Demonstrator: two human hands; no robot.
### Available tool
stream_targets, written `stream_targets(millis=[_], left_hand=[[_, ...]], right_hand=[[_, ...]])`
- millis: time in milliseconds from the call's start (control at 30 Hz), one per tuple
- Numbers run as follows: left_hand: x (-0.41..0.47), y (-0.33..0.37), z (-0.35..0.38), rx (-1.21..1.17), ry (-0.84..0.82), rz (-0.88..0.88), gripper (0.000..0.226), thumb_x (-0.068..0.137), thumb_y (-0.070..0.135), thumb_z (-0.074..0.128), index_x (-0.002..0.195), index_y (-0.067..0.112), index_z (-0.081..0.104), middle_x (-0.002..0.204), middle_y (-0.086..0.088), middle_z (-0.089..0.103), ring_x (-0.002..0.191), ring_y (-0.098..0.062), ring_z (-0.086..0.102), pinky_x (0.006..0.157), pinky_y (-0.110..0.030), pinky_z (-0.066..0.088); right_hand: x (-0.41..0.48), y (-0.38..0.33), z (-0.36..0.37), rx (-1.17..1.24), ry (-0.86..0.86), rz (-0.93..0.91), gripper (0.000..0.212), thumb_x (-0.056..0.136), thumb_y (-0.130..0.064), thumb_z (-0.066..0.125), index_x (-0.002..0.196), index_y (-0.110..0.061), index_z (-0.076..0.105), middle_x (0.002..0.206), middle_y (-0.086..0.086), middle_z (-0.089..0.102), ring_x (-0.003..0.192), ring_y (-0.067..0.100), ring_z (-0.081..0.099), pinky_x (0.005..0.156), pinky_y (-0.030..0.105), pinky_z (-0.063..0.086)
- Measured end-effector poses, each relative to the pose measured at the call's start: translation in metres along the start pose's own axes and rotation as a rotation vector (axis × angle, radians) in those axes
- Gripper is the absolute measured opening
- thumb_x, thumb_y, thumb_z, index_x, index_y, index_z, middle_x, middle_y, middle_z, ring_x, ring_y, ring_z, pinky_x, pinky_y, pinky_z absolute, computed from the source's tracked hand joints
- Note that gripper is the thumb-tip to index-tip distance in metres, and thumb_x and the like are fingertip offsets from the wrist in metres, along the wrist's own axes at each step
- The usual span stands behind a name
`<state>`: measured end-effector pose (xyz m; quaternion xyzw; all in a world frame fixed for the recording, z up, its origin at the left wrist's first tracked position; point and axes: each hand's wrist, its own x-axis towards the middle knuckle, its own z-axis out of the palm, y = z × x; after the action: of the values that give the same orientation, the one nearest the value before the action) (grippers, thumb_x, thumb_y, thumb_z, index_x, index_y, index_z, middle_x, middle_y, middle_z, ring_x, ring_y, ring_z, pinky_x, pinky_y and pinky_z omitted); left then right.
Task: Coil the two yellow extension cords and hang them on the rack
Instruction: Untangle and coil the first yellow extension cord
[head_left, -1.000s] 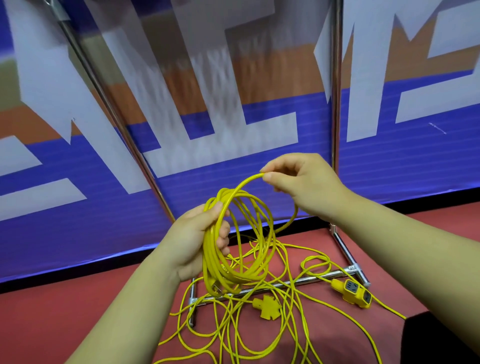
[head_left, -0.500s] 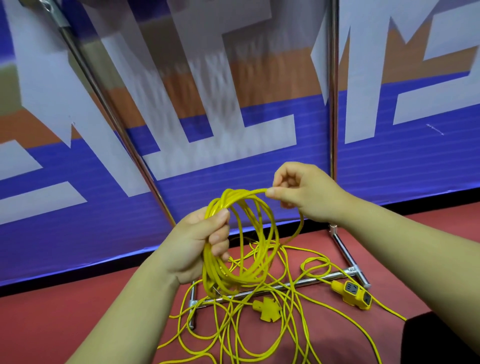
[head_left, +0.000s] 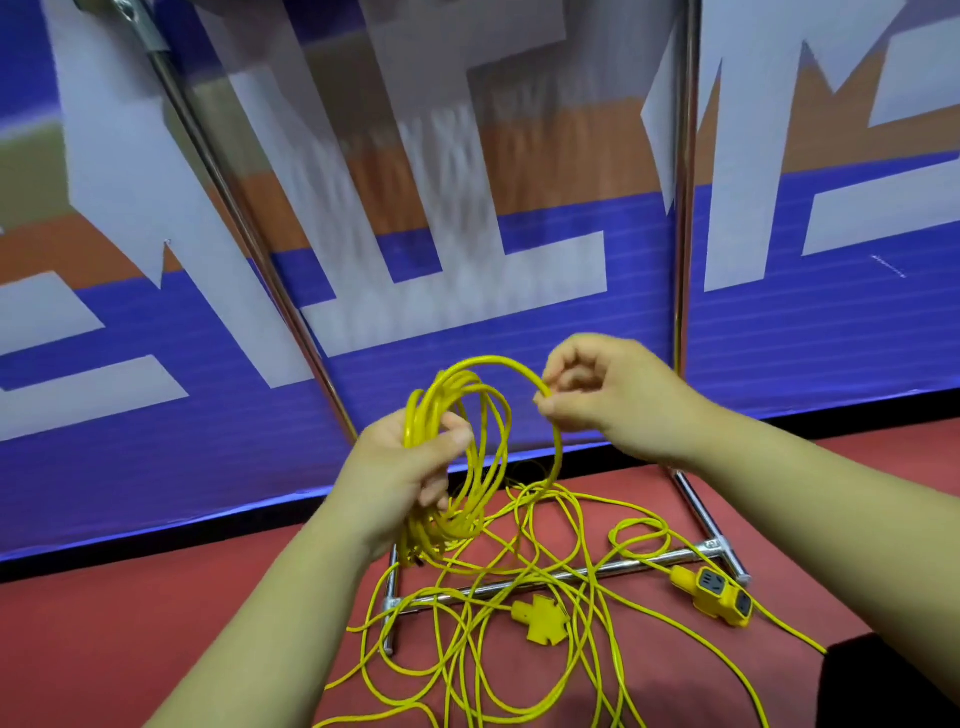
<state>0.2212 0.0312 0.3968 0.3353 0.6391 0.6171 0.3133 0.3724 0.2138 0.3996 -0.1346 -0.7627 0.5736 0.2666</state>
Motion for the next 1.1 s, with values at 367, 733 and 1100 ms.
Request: stream_targets(millis=[367,733,1100], left_hand=[[0.006,-0.031,0.029,0.217,-0.124,-0.083,0.016,0.083,0.015,0.08,0.093,0.006,0.071,0.055,-0.009,0.046,0.036,-0.014,0.038,0.048,-0.027,0.043],[0.005,0.001,0.018,-0.099,-0.035,-0.062,0.011,0.082,0.021,0.071,0.081,0.01,0.07,0.07,-0.008,0.061,0.034,-0.007,0.033,0.04,-0.023,0.042],[-0.003,0.041,-0.012,-0.492,0.067,0.039,0.018,0.083,0.026,0.06,0.075,0.02,0.074,0.068,0.004,0.059,0.03,-0.001,0.032,0.039,-0.014,0.035]], right_hand=[[0.004,-0.018,0.019,0.422,0.149,0.16,0.015,0.087,-0.006,0.073,0.099,-0.013,0.07,0.088,0.006,0.076,0.08,0.012,0.072,0.069,0.028,0.06],[-0.003,-0.004,0.004,0.229,0.101,0.018,0.012,0.088,-0.012,0.072,0.1,-0.015,0.072,0.084,0.0,0.072,0.078,0.011,0.068,0.076,0.029,0.06],[-0.009,0.052,0.026,-0.237,-0.218,0.116,0.029,0.08,-0.02,0.082,0.088,-0.028,0.055,0.121,-0.006,0.066,0.101,0.009,0.07,0.092,0.045,0.055]])
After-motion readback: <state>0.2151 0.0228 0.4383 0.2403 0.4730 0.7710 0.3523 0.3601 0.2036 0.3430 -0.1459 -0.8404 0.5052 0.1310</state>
